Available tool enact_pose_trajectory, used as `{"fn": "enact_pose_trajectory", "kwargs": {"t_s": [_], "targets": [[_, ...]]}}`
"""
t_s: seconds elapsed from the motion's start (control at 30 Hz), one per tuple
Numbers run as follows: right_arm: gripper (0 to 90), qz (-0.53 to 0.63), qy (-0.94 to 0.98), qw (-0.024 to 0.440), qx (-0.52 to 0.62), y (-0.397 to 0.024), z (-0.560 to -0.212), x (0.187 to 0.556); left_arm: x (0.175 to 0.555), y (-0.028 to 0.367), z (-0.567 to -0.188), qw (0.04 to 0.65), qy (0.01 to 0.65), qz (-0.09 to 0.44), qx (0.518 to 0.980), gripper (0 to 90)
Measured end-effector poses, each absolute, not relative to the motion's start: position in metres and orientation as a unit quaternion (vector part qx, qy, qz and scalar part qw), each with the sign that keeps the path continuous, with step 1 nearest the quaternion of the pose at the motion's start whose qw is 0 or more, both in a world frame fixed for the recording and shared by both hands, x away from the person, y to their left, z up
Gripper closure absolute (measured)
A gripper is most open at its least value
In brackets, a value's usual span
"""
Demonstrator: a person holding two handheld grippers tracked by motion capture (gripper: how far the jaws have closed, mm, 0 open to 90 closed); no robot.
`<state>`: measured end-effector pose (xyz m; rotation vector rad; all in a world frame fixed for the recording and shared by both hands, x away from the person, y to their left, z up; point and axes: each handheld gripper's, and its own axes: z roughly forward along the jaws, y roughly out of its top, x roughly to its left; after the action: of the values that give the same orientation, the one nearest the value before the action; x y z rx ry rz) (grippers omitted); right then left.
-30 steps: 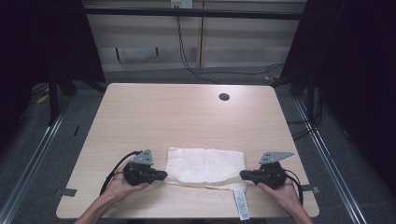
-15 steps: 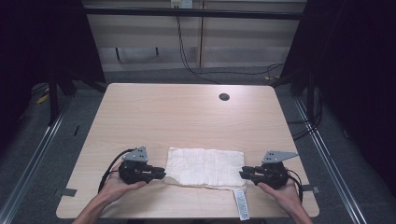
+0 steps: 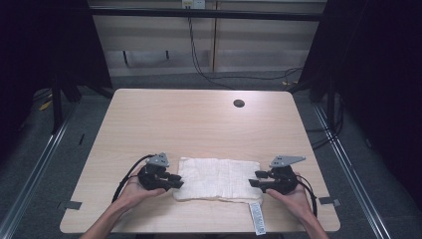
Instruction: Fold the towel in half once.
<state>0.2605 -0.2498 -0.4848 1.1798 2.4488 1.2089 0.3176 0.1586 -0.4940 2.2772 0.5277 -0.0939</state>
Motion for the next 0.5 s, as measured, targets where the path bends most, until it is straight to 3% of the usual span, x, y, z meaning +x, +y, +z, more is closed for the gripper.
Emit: {"fn": "enact_pose_trajectory", "kwargs": {"t_s": [0.07,0.2,0.33,0.5], "targets": [[53.8,0.403,0.822,0.082,0.394,-0.249,-0.487,0.26,0.317,0.157,-0.496,0.391,0.203,-0.035,0.897,73.7],[56.0,0.389,0.831,0.077,0.389,-0.246,-0.492,0.261,0.313,0.157,-0.498,0.396,0.205,-0.017,0.895,87.3],[58.4,0.364,0.847,0.086,0.378,-0.241,-0.495,0.261,0.306,0.156,-0.498,0.388,0.192,-0.025,0.901,89.4],[76.1,0.362,0.848,0.091,0.376,-0.242,-0.497,0.264,0.302,0.153,-0.499,0.394,0.201,-0.047,0.896,90.0]]}}
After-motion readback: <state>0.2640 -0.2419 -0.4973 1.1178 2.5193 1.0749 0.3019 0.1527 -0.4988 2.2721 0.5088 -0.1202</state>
